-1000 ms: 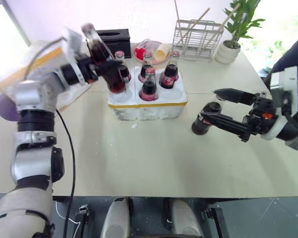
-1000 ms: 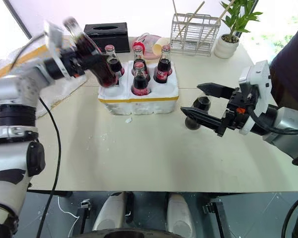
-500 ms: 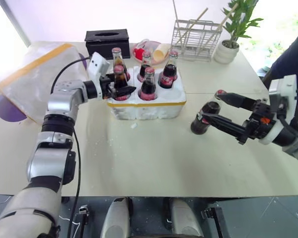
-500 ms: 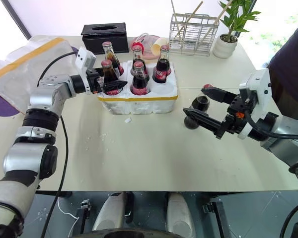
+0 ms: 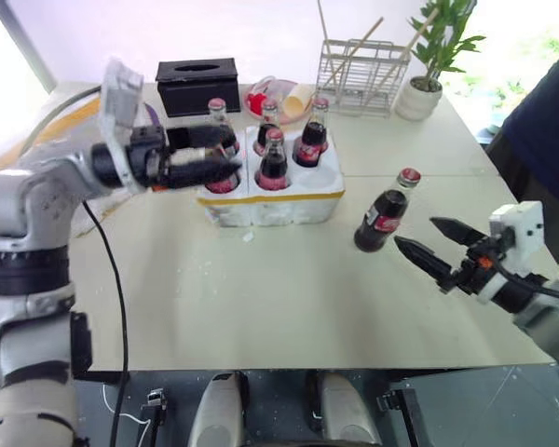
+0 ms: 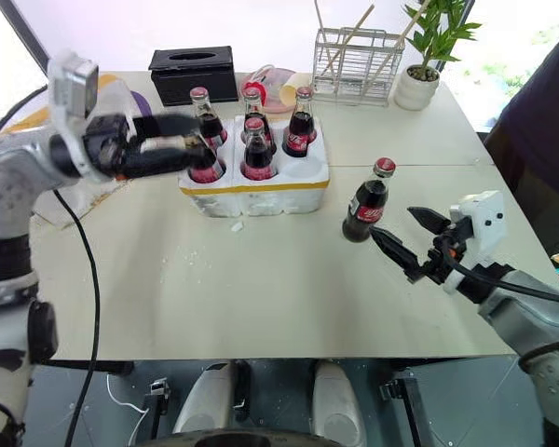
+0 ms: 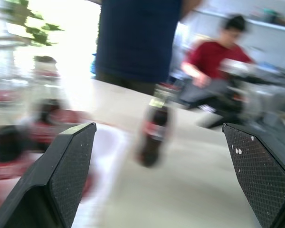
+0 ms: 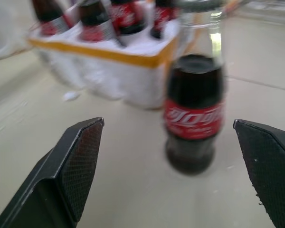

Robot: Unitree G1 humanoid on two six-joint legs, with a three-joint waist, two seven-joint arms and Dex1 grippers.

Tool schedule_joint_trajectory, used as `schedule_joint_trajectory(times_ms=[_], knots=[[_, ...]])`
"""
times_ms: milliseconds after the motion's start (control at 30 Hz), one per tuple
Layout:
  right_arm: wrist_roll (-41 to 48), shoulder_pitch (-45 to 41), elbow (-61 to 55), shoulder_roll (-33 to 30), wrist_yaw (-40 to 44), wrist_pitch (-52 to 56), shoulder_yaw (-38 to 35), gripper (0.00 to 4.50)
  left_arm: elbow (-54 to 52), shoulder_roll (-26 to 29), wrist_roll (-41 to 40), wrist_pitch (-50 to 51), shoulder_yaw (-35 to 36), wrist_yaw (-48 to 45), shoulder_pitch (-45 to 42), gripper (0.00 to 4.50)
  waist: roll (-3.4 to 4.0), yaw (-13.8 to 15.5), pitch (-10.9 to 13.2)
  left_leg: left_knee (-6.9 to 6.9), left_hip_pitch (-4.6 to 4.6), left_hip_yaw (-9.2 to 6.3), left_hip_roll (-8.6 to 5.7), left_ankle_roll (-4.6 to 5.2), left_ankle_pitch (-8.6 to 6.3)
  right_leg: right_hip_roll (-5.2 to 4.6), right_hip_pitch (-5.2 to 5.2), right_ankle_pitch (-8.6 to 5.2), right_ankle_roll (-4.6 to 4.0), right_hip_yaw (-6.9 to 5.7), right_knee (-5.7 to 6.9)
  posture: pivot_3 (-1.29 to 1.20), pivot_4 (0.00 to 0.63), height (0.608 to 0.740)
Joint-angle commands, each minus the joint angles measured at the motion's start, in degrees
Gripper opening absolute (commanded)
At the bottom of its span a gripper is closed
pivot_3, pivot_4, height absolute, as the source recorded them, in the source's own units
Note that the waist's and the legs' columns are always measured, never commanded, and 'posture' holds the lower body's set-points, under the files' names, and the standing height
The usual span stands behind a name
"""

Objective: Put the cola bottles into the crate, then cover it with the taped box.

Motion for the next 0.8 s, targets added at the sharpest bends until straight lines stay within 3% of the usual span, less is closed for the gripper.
schedule_joint_trajectory(times_ms=[33,300,600,733,800], knots=[[-4.01,-3.03,2.56,2.95,-2.46,-2.83,2.67,4.50,-7.42,0.08,1.18,-1.48,-4.35,1.72,4.01,4.45,0.02,0.08,-0.02,-0.01,0.01,0.00,0.00,0.00,0.00,0.00,0.00,0.00,-0.01,0.00,0.00,0.00,0.150,0.740],[-11.61,-10.82,12.35,6.49,-0.10,-7.25,9.70,4.50,-7.72,-5.06,2.53,-4.00,-6.77,8.60,5.61,4.45,0.02,0.24,-0.01,0.00,-0.03,0.04,-0.03,0.01,0.00,0.02,-0.03,0.00,0.00,0.04,-0.02,0.00,0.150,0.740],[-16.51,-19.31,24.26,9.36,4.30,-11.43,13.91,4.50,-5.20,-5.58,3.45,-5.86,-7.10,9.88,3.87,4.45,0.02,0.19,-0.01,-0.02,-0.03,0.04,-0.02,0.01,0.01,0.06,-0.05,0.00,0.01,0.04,0.00,0.00,0.150,0.740],[-13.14,-19.92,20.36,9.35,6.11,-11.32,11.05,3.25,-6.02,-4.66,3.30,-5.88,-6.43,10.45,5.23,4.50,0.03,0.27,0.00,-0.03,-0.04,0.04,-0.02,0.01,0.00,0.05,-0.06,0.00,0.02,0.04,0.00,0.00,0.150,0.740],[-10.79,-21.09,18.11,8.69,6.48,-10.16,9.34,3.25,-6.27,-3.78,3.29,-5.80,-5.73,10.69,6.09,4.50,0.11,0.21,0.05,-0.03,-0.05,0.05,-0.02,0.01,0.00,0.05,-0.07,0.00,0.03,0.04,0.00,0.00,0.150,0.740]])
